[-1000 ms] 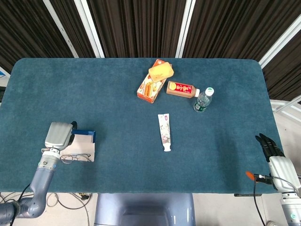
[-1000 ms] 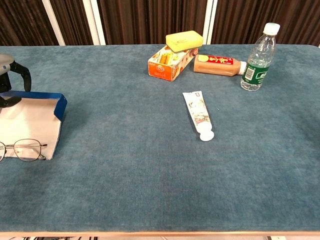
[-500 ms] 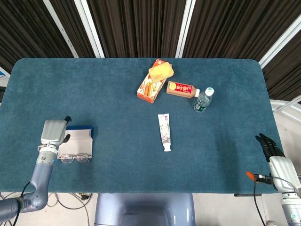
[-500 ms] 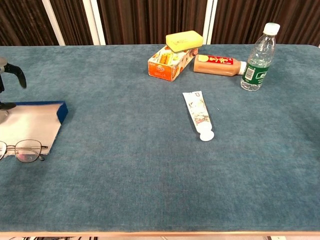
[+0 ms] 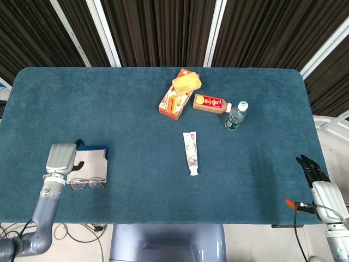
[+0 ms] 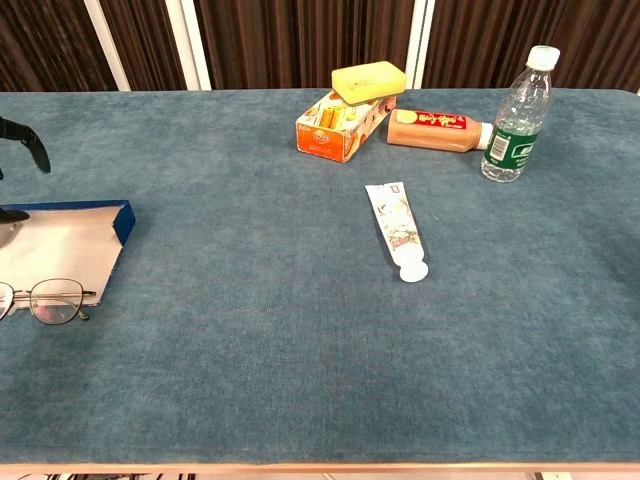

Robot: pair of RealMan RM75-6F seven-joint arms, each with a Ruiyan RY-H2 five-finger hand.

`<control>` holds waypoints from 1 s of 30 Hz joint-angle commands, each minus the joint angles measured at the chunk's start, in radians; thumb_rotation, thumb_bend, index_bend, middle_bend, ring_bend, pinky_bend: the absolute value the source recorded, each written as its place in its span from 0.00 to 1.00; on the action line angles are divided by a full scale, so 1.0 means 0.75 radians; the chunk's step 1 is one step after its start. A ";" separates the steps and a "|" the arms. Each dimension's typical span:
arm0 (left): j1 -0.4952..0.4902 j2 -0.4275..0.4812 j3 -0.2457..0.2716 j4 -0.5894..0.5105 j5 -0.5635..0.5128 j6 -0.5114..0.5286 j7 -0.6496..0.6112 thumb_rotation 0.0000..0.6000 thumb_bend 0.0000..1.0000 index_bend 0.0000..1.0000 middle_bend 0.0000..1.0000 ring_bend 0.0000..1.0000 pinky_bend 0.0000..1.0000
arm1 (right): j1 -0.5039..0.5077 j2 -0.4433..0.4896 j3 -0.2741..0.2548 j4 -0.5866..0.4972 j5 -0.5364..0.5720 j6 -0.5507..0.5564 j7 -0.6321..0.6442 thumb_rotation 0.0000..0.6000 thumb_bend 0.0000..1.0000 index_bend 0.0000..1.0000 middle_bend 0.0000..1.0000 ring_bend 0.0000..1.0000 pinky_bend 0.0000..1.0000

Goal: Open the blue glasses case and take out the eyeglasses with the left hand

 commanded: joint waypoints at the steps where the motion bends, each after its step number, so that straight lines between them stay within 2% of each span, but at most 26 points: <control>1: 0.044 0.054 0.047 -0.140 -0.002 0.018 0.002 1.00 0.26 0.44 1.00 0.98 1.00 | 0.000 0.000 0.000 0.000 0.000 -0.001 0.000 1.00 0.12 0.00 0.00 0.00 0.19; 3: 0.054 0.075 0.064 -0.211 -0.033 0.016 0.026 1.00 0.27 0.46 1.00 0.99 1.00 | 0.000 0.001 0.000 0.000 0.000 -0.001 0.001 1.00 0.12 0.00 0.00 0.00 0.19; 7: 0.060 0.074 0.088 -0.252 -0.065 0.016 0.060 1.00 0.28 0.48 1.00 0.99 1.00 | 0.000 0.001 -0.001 0.000 -0.003 0.000 0.002 1.00 0.12 0.00 0.00 0.00 0.19; 12: 0.067 0.033 0.113 -0.233 -0.113 0.014 0.089 1.00 0.29 0.49 1.00 0.99 1.00 | 0.000 0.003 0.000 -0.001 -0.002 0.001 0.005 1.00 0.12 0.00 0.00 0.00 0.19; 30: 0.070 -0.019 0.116 -0.170 -0.167 0.017 0.100 1.00 0.31 0.52 1.00 0.99 1.00 | 0.000 0.003 -0.001 -0.002 -0.002 0.000 0.005 1.00 0.12 0.00 0.00 0.00 0.19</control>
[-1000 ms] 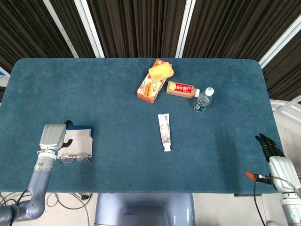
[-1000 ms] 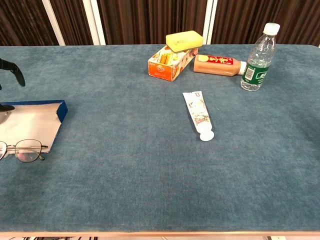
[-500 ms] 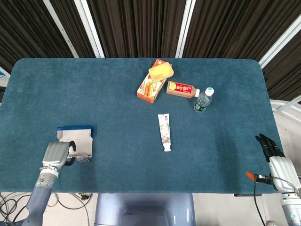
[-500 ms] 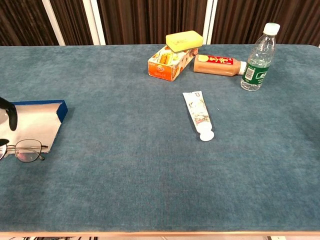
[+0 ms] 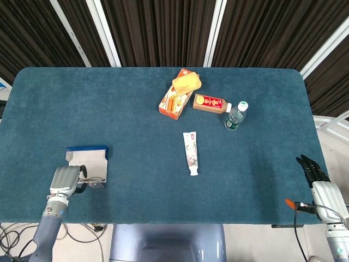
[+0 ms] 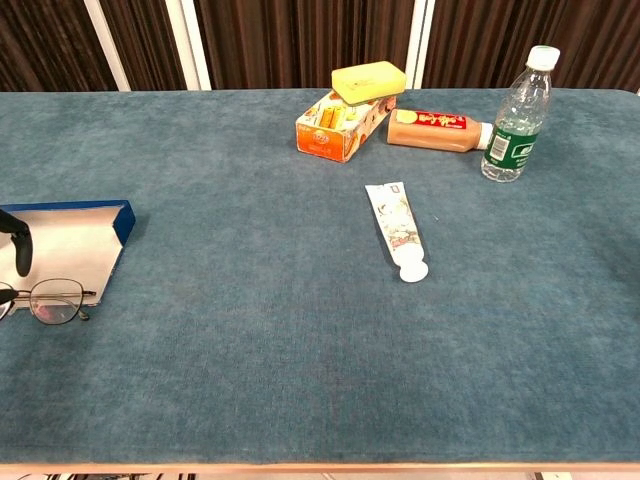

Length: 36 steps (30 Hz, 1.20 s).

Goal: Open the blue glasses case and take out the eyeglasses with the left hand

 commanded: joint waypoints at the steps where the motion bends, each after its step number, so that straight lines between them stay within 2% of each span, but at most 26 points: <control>1: 0.000 0.000 -0.002 0.007 -0.007 -0.003 -0.002 1.00 0.31 0.52 1.00 0.99 1.00 | 0.000 0.000 0.000 0.000 -0.001 0.001 0.000 1.00 0.12 0.00 0.00 0.00 0.19; 31: -0.020 -0.046 -0.005 0.073 -0.051 -0.049 -0.012 1.00 0.37 0.56 1.00 0.99 1.00 | 0.000 -0.001 -0.001 0.001 -0.004 0.002 0.000 1.00 0.12 0.00 0.00 0.00 0.19; 36: -0.018 -0.050 -0.006 0.069 -0.039 -0.042 -0.023 1.00 0.42 0.57 1.00 0.99 1.00 | -0.001 -0.001 0.000 0.000 -0.003 0.002 0.001 1.00 0.12 0.00 0.00 0.00 0.19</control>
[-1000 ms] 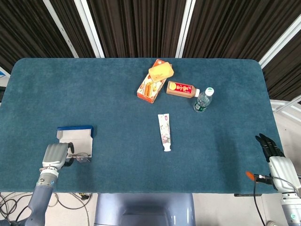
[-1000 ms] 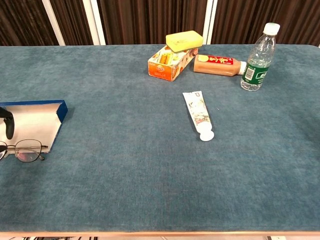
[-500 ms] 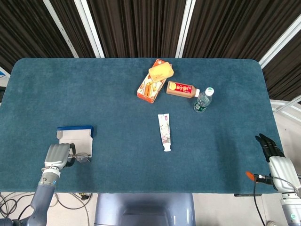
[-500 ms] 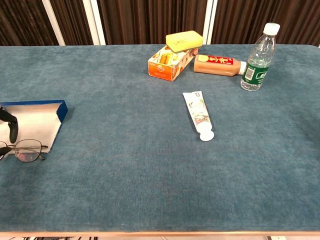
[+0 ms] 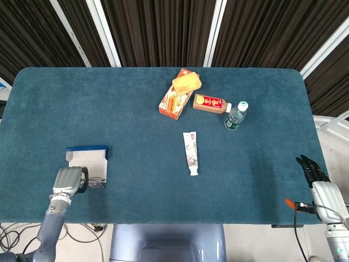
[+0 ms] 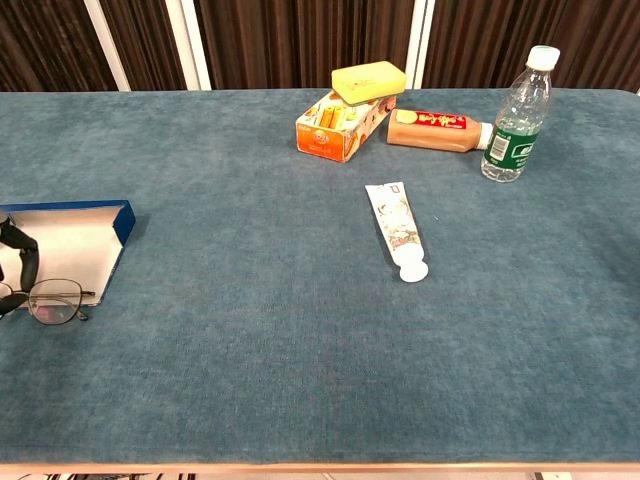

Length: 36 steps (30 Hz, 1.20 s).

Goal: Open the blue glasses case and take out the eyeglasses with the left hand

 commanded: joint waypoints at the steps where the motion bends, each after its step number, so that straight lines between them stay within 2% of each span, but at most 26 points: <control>1: 0.002 0.000 0.001 -0.005 0.007 0.004 -0.004 1.00 0.44 0.58 1.00 0.99 1.00 | 0.000 0.000 0.000 0.000 0.001 0.000 0.001 1.00 0.12 0.00 0.00 0.00 0.19; 12: -0.008 0.026 -0.020 -0.063 0.034 0.021 -0.004 1.00 0.45 0.58 1.00 0.99 1.00 | 0.000 0.000 0.000 0.000 0.000 0.001 0.000 1.00 0.12 0.00 0.00 0.00 0.19; 20: -0.096 0.009 -0.106 -0.132 -0.019 0.012 0.074 1.00 0.45 0.58 1.00 0.99 1.00 | 0.000 0.000 0.001 0.000 0.001 -0.001 0.000 1.00 0.12 0.00 0.00 0.00 0.19; 25: -0.194 -0.085 -0.170 -0.114 -0.090 -0.004 0.157 1.00 0.45 0.58 1.00 0.99 1.00 | 0.001 0.000 0.001 0.001 0.001 -0.001 0.001 1.00 0.12 0.00 0.00 0.00 0.19; 32: -0.311 -0.237 -0.217 -0.056 -0.173 -0.002 0.253 1.00 0.45 0.57 1.00 0.99 1.00 | 0.002 0.000 0.002 0.004 0.005 -0.005 0.006 1.00 0.12 0.00 0.00 0.00 0.19; 36: -0.367 -0.320 -0.234 0.002 -0.226 0.003 0.298 1.00 0.43 0.49 1.00 0.98 1.00 | 0.002 0.001 0.002 0.004 0.005 -0.006 0.009 1.00 0.12 0.00 0.00 0.00 0.19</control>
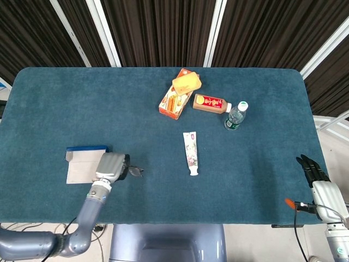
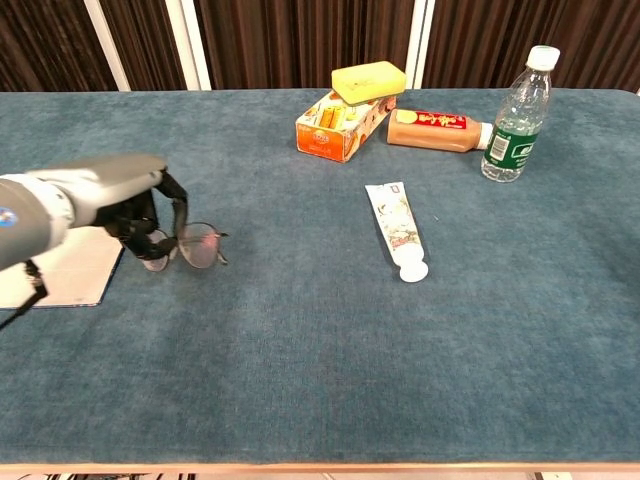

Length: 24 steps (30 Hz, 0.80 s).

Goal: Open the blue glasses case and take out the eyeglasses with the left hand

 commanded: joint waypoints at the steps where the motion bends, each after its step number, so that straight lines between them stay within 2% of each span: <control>1: -0.051 -0.064 -0.017 0.053 -0.046 0.006 0.045 1.00 0.40 0.46 1.00 0.98 1.00 | 0.000 0.001 0.000 0.000 0.000 0.000 0.002 1.00 0.12 0.00 0.00 0.00 0.19; 5: -0.074 -0.097 -0.018 0.082 -0.069 0.016 0.063 1.00 0.29 0.34 1.00 0.96 1.00 | 0.000 0.002 0.000 0.001 0.000 -0.001 0.004 1.00 0.12 0.00 0.00 0.00 0.19; 10: -0.066 -0.075 0.001 0.064 -0.032 0.043 0.046 1.00 0.24 0.29 1.00 0.95 1.00 | 0.000 0.003 -0.001 0.001 -0.001 -0.001 0.006 1.00 0.12 0.00 0.00 0.00 0.19; 15: 0.007 0.037 0.026 -0.046 0.091 0.089 -0.084 1.00 0.24 0.29 1.00 0.93 1.00 | -0.001 0.003 -0.001 0.000 -0.003 0.001 0.004 1.00 0.12 0.00 0.00 0.00 0.19; 18: 0.093 0.156 0.068 -0.132 0.225 0.141 -0.209 1.00 0.24 0.27 0.95 0.82 0.96 | 0.000 0.002 -0.002 -0.001 -0.003 0.000 0.000 1.00 0.12 0.00 0.00 0.00 0.19; 19: 0.138 0.210 0.093 -0.160 0.283 0.176 -0.263 1.00 0.24 0.25 0.89 0.76 0.91 | -0.001 0.001 -0.002 -0.001 -0.004 0.001 -0.002 1.00 0.12 0.00 0.00 0.00 0.19; 20: 0.199 0.286 0.147 -0.185 0.370 0.221 -0.320 1.00 0.24 0.23 0.79 0.68 0.83 | -0.001 0.000 -0.002 0.000 -0.004 0.002 -0.004 1.00 0.12 0.00 0.00 0.00 0.19; 21: 0.224 0.320 0.176 -0.189 0.421 0.230 -0.353 1.00 0.24 0.20 0.72 0.62 0.78 | -0.001 0.000 -0.001 0.000 -0.004 0.002 -0.005 1.00 0.12 0.00 0.00 0.00 0.19; 23: 0.267 0.376 0.227 -0.179 0.509 0.250 -0.407 1.00 0.24 0.14 0.49 0.43 0.63 | -0.001 -0.001 -0.001 0.000 -0.005 0.004 -0.008 1.00 0.12 0.00 0.00 0.00 0.19; 24: 0.299 0.411 0.262 -0.164 0.568 0.271 -0.440 1.00 0.24 0.13 0.42 0.37 0.58 | -0.001 -0.002 -0.001 0.001 -0.005 0.004 -0.010 1.00 0.12 0.00 0.00 0.00 0.19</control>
